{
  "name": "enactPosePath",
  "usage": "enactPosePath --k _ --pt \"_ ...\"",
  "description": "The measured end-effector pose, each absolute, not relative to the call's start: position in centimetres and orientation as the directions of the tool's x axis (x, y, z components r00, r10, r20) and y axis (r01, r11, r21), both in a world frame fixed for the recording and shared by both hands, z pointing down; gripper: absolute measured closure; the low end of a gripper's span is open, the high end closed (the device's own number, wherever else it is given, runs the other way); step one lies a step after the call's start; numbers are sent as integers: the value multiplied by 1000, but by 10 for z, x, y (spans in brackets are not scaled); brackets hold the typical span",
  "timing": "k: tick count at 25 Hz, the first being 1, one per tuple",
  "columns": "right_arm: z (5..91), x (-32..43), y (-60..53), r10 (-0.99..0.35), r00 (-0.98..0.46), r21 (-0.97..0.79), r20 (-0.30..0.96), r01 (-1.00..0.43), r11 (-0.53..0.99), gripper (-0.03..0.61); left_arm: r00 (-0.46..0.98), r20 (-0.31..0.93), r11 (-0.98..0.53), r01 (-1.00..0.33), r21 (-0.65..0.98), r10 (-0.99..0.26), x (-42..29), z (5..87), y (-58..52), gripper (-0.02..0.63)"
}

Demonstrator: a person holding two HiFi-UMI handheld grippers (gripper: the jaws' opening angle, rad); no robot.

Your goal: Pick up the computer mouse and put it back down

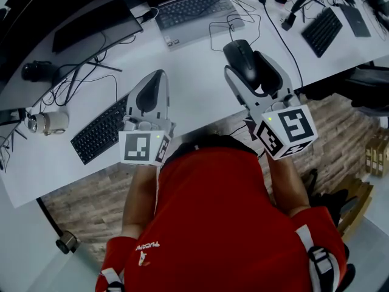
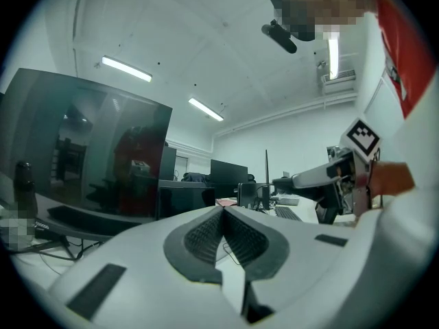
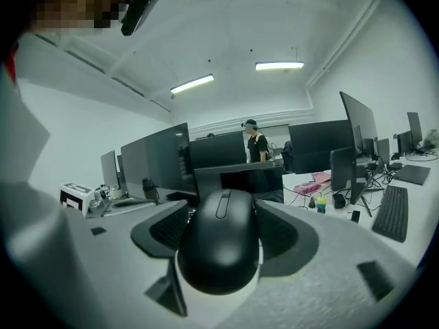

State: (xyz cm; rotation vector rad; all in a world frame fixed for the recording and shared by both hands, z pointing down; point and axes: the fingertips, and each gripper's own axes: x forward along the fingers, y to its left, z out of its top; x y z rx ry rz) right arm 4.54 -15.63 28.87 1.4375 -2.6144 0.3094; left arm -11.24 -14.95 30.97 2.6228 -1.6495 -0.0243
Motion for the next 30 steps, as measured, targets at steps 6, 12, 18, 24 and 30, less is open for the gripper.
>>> enactPosePath --k 6,12,18,24,30 --pt "273 49 -147 -822 -534 -104 198 -845 524 267 426 9 -425 -904 46 -905 -116 309 -147 604" --pt "274 48 -146 -819 -537 -104 200 -843 527 267 424 6 -423 -905 46 -906 -117 307 -146 604" --pt "298 49 -150 -815 -529 -110 238 -848 519 267 422 8 -421 -906 46 -907 -117 310 -144 604" --pt "328 49 -156 -810 -514 -88 284 -855 511 267 417 12 -416 -908 43 -909 -116 311 -142 604" --pt "365 46 -166 -795 -500 -88 342 -860 503 267 408 18 -407 -913 37 -913 -117 312 -141 604"
